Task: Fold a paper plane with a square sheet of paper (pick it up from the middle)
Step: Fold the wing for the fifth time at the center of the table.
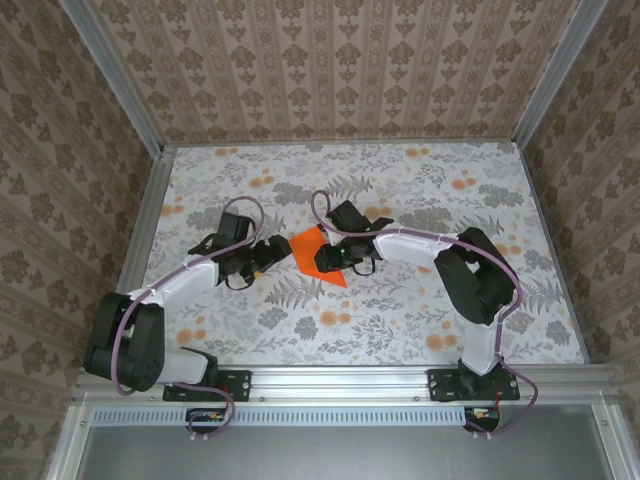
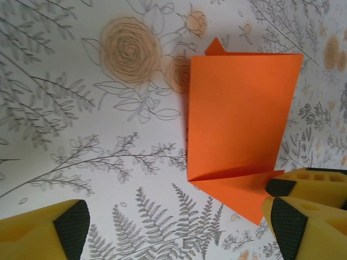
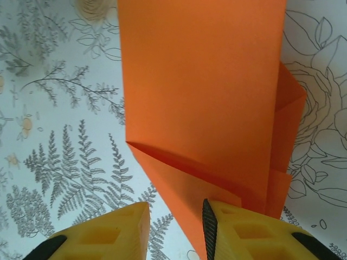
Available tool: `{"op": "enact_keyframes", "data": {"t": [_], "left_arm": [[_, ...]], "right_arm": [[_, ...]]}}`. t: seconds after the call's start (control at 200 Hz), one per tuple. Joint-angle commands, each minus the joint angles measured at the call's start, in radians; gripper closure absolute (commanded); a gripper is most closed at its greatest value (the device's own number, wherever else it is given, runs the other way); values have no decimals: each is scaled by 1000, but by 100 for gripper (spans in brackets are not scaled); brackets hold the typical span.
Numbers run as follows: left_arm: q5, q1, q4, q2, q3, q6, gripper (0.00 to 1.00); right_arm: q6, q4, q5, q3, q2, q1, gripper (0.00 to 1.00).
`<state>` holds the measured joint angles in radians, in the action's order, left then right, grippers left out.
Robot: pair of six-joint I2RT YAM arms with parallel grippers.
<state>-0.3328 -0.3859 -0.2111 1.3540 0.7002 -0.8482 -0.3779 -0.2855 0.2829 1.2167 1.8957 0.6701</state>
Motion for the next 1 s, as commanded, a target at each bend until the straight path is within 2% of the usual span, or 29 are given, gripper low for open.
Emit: {"op": "enact_keyframes", "data": {"t": [0.0,0.315,0.53,0.845,0.995], "left_arm": [[-21,-20,52,24,-12,-41,10],[-48,-64,149,83,-24,-94,13],[-71,-121,217,140,-15,-115,24],[-87,-172,310,253,17,-158,28],[-79,-189,337,285,42,-172,34]], "right_arm": [[-40,37,-33,26,24,-10,68],[-92,62,-66,15,62,-35,71],[-146,72,-75,-1,83,-48,78],[-311,186,57,-85,100,-120,79],[-366,224,98,-108,106,-133,79]]}}
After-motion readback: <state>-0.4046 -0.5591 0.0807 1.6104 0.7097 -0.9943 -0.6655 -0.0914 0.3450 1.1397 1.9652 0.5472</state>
